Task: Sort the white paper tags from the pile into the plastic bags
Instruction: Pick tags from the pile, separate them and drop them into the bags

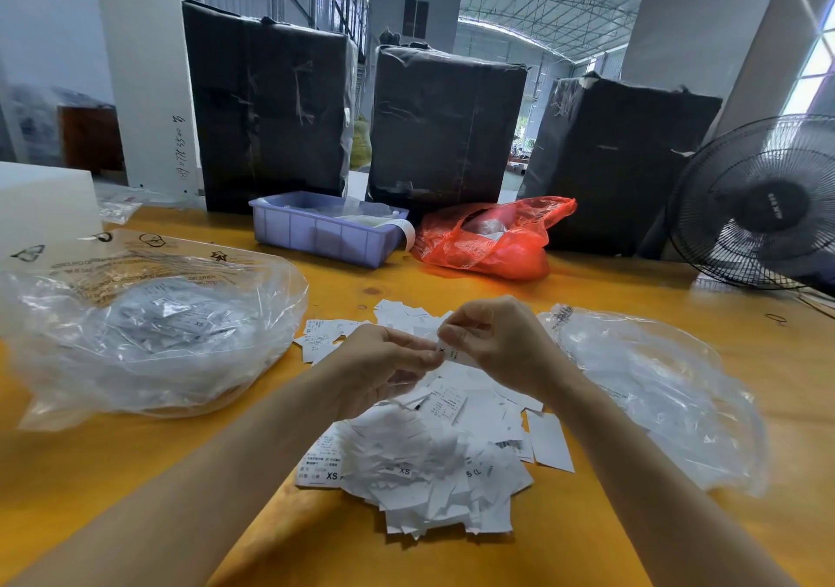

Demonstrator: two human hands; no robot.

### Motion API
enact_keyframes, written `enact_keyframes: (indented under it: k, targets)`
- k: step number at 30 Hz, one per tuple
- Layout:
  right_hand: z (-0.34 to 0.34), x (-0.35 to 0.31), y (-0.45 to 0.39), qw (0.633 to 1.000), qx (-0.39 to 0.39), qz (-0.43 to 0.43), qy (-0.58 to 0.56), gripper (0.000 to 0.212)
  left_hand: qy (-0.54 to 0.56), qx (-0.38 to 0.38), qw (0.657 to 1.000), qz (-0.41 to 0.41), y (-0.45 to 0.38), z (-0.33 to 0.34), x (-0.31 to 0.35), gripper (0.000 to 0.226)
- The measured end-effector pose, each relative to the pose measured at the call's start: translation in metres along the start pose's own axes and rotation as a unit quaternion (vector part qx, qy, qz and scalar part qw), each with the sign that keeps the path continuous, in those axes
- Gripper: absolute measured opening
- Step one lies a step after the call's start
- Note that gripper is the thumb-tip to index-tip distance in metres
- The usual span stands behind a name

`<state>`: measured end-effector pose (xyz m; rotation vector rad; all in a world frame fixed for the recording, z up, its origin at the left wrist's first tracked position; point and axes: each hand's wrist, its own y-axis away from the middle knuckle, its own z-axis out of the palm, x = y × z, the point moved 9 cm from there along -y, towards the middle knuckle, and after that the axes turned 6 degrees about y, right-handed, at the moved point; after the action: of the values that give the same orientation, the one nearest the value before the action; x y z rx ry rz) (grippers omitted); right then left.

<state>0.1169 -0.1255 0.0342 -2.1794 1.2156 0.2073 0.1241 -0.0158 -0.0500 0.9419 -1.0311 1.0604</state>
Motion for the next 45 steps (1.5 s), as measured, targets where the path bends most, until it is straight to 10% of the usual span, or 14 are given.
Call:
enact_keyframes:
  k: [45]
  targets:
    - [-0.014,-0.002,0.002,0.998,0.061,-0.011,-0.032,0.012,0.002,0.043,0.999,0.012,0.003,-0.005,0.003,0.022]
